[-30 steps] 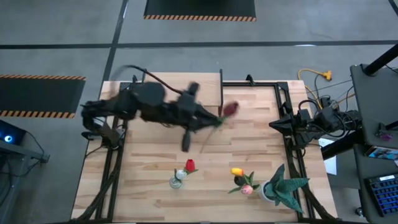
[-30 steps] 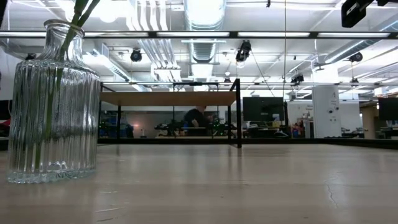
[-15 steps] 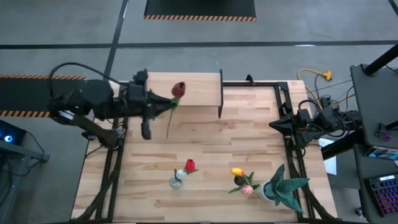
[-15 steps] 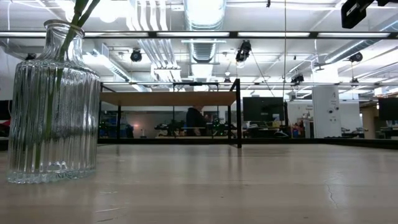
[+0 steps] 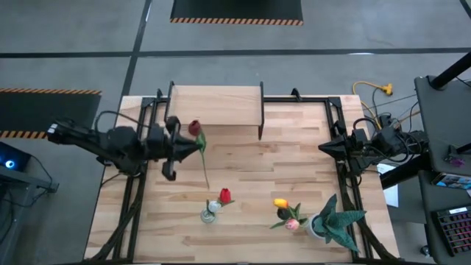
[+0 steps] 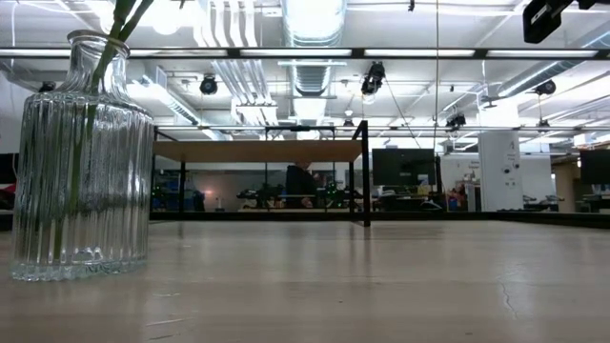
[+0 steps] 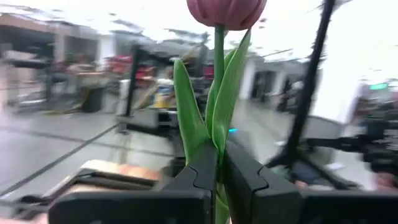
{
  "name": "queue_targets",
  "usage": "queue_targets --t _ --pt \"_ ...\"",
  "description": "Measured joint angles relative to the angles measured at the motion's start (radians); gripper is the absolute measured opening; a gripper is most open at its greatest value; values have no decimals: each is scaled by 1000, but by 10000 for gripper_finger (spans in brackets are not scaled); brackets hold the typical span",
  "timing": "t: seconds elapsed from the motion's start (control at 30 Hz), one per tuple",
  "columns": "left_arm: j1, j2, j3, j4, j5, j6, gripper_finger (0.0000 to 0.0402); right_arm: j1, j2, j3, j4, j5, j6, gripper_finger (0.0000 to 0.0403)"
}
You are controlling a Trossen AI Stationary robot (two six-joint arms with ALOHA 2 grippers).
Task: Pick and place flowers into a vace then onto a shelf
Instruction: Put the dark red flower into the left transparent vase
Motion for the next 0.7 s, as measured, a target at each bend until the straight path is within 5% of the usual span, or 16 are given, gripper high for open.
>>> queue_targets --t 0.27,0.7 --pt "-96 -98 -172 99 40 -37 0 0 0 0 2 62 22 13" --pt "-188 -143 -244 102 42 -37 0 0 0 0 4 210 26 13"
